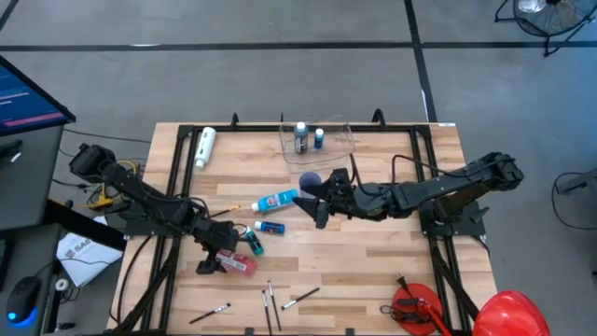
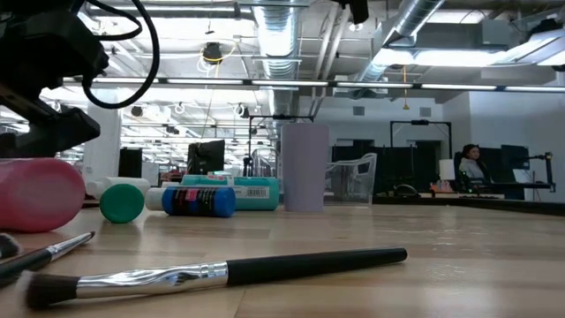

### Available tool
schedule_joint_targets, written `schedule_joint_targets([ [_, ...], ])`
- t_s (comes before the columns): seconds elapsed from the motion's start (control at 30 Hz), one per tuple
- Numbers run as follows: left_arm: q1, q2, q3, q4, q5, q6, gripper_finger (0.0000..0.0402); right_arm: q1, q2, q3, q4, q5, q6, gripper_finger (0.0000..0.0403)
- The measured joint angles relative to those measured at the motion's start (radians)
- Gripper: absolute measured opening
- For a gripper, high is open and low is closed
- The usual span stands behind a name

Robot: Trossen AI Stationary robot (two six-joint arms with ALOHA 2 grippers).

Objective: Pick & Place Paint Supplies
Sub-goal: Put the red paint bottle into the transparent bin

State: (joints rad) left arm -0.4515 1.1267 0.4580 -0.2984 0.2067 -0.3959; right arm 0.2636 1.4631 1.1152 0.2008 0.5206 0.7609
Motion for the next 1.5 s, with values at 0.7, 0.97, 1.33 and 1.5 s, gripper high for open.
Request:
schedule_joint_targets([
  [0.7, -0.007, 0.0, 0.0, 0.032, -0.053, -0.143, 0.0356, -0.002, 0.0, 0.0, 0.002, 0.0, 0.0, 0.0302],
  [0.97, -0.019, -0.004, -0.127, 0.048, -0.042, -0.091, 0.0356, -0.002, 0.0, 0.0, 0.002, 0.0, 0.0, 0.0302],
  [1.33, -0.021, -0.024, -0.183, 0.102, -0.056, -0.109, 0.0356, -0.002, 0.0, 0.0, 0.002, 0.0, 0.0, 0.0302],
  [1.5, -0.037, -0.016, -0.183, 0.105, -0.112, -0.045, 0.0356, -0.002, 0.0, 0.0, 0.002, 0.0, 0.0, 0.0302],
])
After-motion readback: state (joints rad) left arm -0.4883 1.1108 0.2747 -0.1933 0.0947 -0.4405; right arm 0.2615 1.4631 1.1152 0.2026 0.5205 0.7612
